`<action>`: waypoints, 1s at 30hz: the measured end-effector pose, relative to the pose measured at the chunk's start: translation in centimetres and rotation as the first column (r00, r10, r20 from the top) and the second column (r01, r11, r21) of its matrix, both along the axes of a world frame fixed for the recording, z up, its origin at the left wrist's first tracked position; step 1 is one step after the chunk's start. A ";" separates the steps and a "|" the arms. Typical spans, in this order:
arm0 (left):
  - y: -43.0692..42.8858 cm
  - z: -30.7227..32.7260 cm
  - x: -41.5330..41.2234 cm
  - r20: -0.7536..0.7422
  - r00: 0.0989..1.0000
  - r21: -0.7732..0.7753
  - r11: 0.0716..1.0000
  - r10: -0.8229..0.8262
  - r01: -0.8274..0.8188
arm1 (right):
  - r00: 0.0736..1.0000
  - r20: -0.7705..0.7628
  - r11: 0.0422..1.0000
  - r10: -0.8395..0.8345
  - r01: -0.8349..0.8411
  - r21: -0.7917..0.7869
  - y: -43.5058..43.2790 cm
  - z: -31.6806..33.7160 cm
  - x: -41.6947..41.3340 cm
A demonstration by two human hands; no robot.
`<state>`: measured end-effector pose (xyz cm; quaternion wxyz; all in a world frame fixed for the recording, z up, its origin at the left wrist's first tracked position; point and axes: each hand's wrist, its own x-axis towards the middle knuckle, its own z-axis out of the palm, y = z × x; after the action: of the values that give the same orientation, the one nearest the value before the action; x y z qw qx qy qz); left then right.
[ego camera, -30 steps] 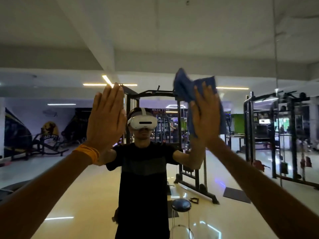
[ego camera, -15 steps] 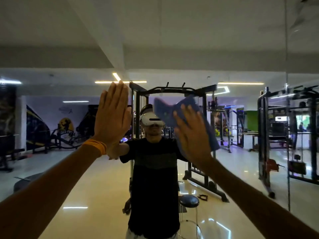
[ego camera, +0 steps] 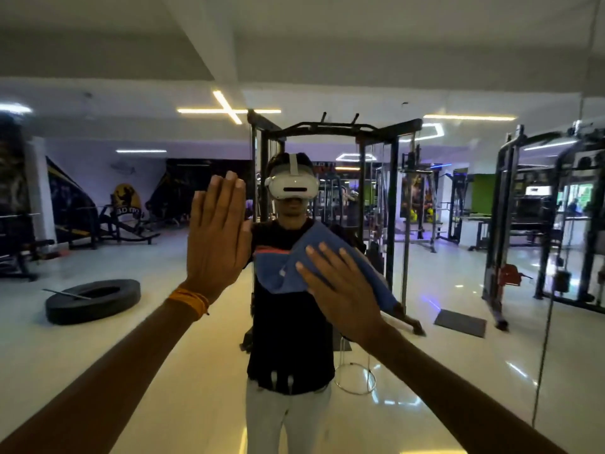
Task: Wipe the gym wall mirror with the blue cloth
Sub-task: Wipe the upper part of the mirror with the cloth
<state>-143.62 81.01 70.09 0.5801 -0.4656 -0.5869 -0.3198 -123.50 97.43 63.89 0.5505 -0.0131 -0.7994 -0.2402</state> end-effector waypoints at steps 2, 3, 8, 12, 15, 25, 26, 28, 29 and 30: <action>-0.7 -1.8 -0.7 0.004 1.000 -0.029 0.999 0.020 -0.020 | 0.982 0.184 0.986 -0.042 0.011 0.165 0.0 -2.1 0.3; -1.2 -2.6 -1.1 0.003 0.999 -0.043 0.999 0.033 -0.033 | 0.984 0.177 0.977 -0.033 -0.006 0.215 1.2 -0.4 1.4; -1.8 -3.9 -1.9 -0.016 0.999 -0.065 0.997 0.050 -0.051 | 0.975 -0.222 0.980 -0.014 -0.031 -0.198 2.2 6.5 1.9; -2.0 -3.9 -2.2 -0.022 0.998 -0.089 0.995 0.051 -0.053 | 0.985 -0.172 0.986 -0.026 -0.003 -0.165 -1.7 -4.7 -2.4; -2.3 -4.1 -2.5 -0.030 0.999 -0.116 0.992 0.045 -0.048 | 0.985 0.160 0.972 -0.065 0.026 0.232 -0.2 -5.3 -0.1; -2.8 -3.4 -2.5 -0.004 1.000 -0.071 0.997 -0.004 0.003 | 0.999 -0.034 0.999 0.020 -0.022 -0.040 -2.9 -3.6 -2.7; -2.9 -3.0 -2.7 0.004 1.000 -0.057 0.998 -0.008 0.008 | 0.995 0.097 0.995 0.007 -0.016 0.096 -2.2 -5.8 -1.4; -3.4 -1.7 -3.2 0.007 1.000 -0.042 0.999 0.001 -0.001 | 0.984 0.157 0.967 -0.087 0.045 0.250 -0.7 -3.1 -1.4; -3.6 -0.9 -3.5 0.002 1.000 -0.040 0.999 0.007 -0.007 | 0.988 0.004 0.971 -0.157 0.153 0.182 -0.1 0.2 -2.1; -3.8 0.1 -3.8 -0.002 1.000 -0.039 0.999 0.007 -0.007 | 0.943 -0.214 0.965 -0.256 0.237 -0.110 0.1 4.6 -2.6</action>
<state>-147.45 77.25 70.17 0.5726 -0.4750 -0.5943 -0.3056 -126.13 97.50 68.46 0.6026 -0.1632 -0.7327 -0.2709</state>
